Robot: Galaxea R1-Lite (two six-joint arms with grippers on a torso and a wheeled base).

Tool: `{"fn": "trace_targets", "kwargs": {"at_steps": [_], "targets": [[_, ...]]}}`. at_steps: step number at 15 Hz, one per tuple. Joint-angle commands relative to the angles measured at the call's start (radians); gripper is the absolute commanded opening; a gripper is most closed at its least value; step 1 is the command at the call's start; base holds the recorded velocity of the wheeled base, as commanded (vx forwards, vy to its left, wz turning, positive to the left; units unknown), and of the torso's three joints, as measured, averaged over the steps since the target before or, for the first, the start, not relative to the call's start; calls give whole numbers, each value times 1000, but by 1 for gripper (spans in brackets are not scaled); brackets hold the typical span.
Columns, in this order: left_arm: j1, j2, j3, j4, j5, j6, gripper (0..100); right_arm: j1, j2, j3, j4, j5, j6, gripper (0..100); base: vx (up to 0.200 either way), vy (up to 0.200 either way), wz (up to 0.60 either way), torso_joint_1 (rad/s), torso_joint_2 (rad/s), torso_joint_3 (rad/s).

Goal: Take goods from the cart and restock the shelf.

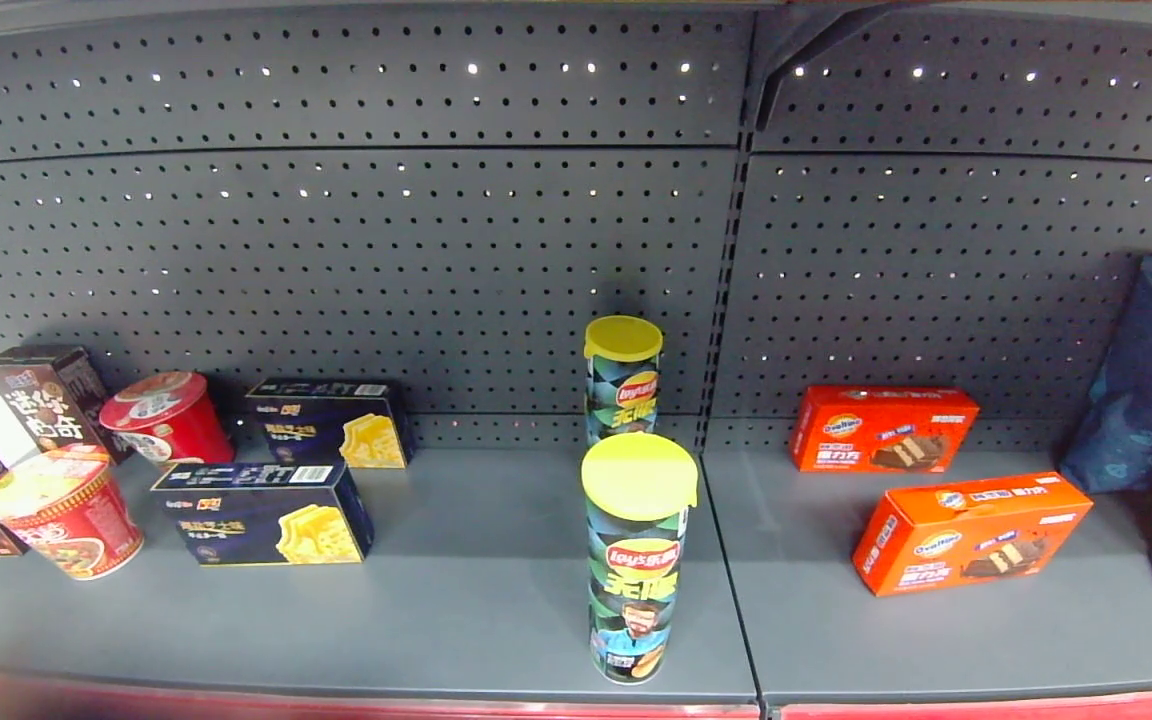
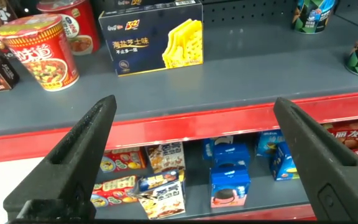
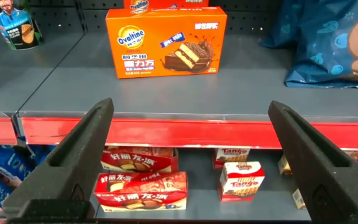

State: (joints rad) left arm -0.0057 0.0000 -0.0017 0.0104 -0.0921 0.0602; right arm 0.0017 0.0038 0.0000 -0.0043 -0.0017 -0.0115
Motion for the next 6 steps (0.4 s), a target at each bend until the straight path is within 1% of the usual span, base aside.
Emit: {"fn": "trace_targets", "kwargs": {"at_steps": [1,6], "targets": [[1,0,2,-1,0,1,100,0,1,0,0,0,-1,100,0,0,0,0,0,0],[1,0,2,-1,0,0,100,0,1,0,0,0,-1,100,0,0,0,0,0,0]]}}
